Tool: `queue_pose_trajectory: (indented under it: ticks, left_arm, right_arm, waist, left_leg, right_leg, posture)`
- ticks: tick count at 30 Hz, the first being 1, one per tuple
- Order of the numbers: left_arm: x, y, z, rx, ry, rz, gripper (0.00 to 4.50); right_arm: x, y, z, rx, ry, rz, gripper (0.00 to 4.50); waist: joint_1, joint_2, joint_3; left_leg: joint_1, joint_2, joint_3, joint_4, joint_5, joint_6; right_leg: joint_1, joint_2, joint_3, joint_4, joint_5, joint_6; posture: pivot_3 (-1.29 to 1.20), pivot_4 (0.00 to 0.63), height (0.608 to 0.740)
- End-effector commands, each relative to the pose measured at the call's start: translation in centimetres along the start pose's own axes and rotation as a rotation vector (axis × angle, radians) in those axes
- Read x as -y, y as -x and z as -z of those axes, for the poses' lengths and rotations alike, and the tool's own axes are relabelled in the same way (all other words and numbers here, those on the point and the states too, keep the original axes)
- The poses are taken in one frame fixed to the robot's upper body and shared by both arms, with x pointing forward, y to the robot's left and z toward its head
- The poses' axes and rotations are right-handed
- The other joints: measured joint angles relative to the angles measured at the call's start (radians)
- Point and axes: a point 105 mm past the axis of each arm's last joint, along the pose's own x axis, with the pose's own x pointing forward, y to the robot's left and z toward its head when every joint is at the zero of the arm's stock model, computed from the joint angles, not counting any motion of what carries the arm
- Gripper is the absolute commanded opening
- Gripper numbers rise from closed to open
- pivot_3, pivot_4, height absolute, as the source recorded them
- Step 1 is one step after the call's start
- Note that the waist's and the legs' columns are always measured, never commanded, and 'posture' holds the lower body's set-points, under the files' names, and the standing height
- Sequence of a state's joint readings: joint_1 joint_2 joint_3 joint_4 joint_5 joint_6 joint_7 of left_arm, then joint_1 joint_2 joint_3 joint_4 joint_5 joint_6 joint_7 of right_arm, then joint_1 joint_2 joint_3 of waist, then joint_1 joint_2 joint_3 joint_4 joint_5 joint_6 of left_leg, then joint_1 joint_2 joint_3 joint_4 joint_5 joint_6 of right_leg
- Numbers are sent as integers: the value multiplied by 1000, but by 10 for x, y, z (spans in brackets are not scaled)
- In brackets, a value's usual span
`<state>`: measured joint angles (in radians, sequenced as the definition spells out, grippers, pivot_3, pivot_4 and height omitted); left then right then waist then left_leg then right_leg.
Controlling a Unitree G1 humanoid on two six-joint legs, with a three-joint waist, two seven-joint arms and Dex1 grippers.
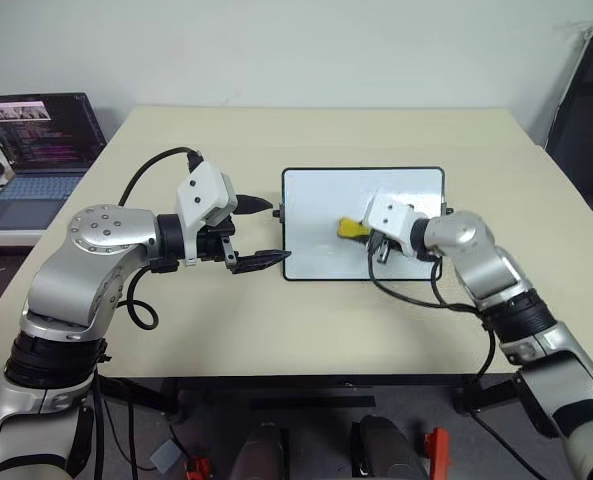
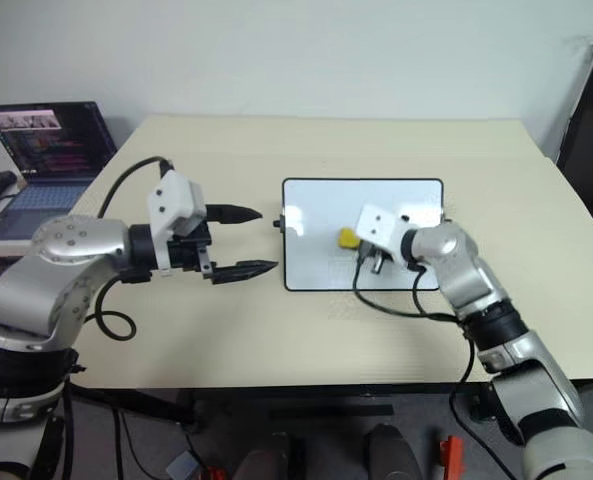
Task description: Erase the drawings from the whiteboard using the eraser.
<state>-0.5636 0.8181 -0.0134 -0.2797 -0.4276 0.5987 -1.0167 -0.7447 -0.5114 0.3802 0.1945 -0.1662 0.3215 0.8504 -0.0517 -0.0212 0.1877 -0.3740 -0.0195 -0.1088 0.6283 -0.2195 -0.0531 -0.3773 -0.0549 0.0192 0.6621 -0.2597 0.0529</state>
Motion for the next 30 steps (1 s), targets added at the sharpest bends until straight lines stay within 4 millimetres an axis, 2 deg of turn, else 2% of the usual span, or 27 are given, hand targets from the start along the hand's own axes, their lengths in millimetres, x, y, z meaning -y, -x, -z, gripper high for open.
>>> queue_pose_trajectory:
  ticks: [1, 3, 6, 10, 12, 13, 15, 17, 18, 20, 23, 30]
  left_arm:
    - [-1, 4, -14, 30, -61, -4, 4500]
    - [-1, 3, -14, 31, -62, -2, 4500]
    - [-1, 3, -14, 31, -61, 0, 4500]
    - [-2, 3, -13, 27, -58, -1, 4500]
    - [-4, 3, -11, 21, -56, -3, 4500]
    - [-5, 3, -11, 19, -56, -5, 4500]
    - [-6, 4, -10, 16, -57, -10, 4500]
    - [-7, 7, -9, 13, -55, -14, 4500]
    - [-7, 8, -7, 7, -52, -17, 4500]
    - [-8, 9, -4, -1, -46, -23, 4500]
    - [-10, 9, -3, -1, -44, -30, 4500]
    - [-13, 10, -1, -4, -44, -31, 4500]
  right_arm:
    - [-27, -2, 44, -166, -56, -77, 772]
    - [-33, -1, 47, -172, -62, -85, 772]
    - [-30, 3, 46, -156, -78, -63, 772]
    - [-4, 20, 12, 10, -124, 7, 772]
    - [14, 41, -8, 99, -155, 51, 772]
    - [24, 54, -17, 140, -167, 80, 772]
    - [45, 86, -33, 225, -201, 135, 772]
    - [56, 118, -38, 254, -205, 161, 772]
    - [59, 133, -32, 227, -198, 170, 772]
    - [57, 158, -4, 90, -195, 182, 772]
    - [58, 180, 31, -52, -215, 229, 772]
    - [54, 212, 68, -186, -224, 274, 772]
  waist:
    - [0, 0, 0]
    - [1, -1, -1]
    - [1, -2, -1]
    - [4, -1, -1]
    - [5, -1, 0]
    - [7, 0, 0]
    - [11, 0, 0]
    - [16, 1, 1]
    - [19, 1, 1]
    - [24, 0, 1]
    - [25, 0, 1]
    - [15, 2, 2]
  left_leg:
    - [4, 0, 0, 0, 0, 0]
    - [9, 1, -1, 0, 0, 0]
    - [9, 1, -1, 0, 0, 0]
    - [7, 1, -1, -1, 0, 0]
    - [1, 0, -1, -1, 0, 0]
    - [-6, 0, -1, 0, 0, 0]
    - [-16, 0, -2, 0, 1, 0]
    - [-25, -1, -2, 0, 0, 0]
    - [-28, -1, -1, 0, 0, 0]
    - [-30, -1, -1, -2, -1, -1]
    - [-30, -1, -1, -2, -5, 0]
    - [-28, -1, 4, -1, -5, 1]
  right_leg:
    - [4, 0, 0, 0, 0, 0]
    - [8, 0, 0, 0, 0, -1]
    - [8, 0, 1, 0, 0, -1]
    - [6, 0, 0, 0, 0, -1]
    - [1, 0, 0, 0, 0, 0]
    - [-6, 0, 0, 0, 3, 5]
    - [-15, 0, -1, 0, 6, 4]
    - [-24, -1, -1, 1, 8, 2]
    - [-27, -1, -1, 1, 8, 2]
    - [-29, -1, -2, -1, 6, 2]
    - [-27, -1, -2, -4, 3, 3]
    - [-27, -2, 2, -1, 2, 3]
  posture:
    - [0, 150, 740]
    - [0, 150, 740]
    - [0, 150, 740]
    - [0, 150, 740]
    - [0, 150, 740]
    - [0, 150, 740]
    - [0, 150, 740]
    - [0, 150, 740]
    - [0, 150, 740]
    - [0, 150, 740]
    - [0, 150, 740]
    - [0, 150, 740]
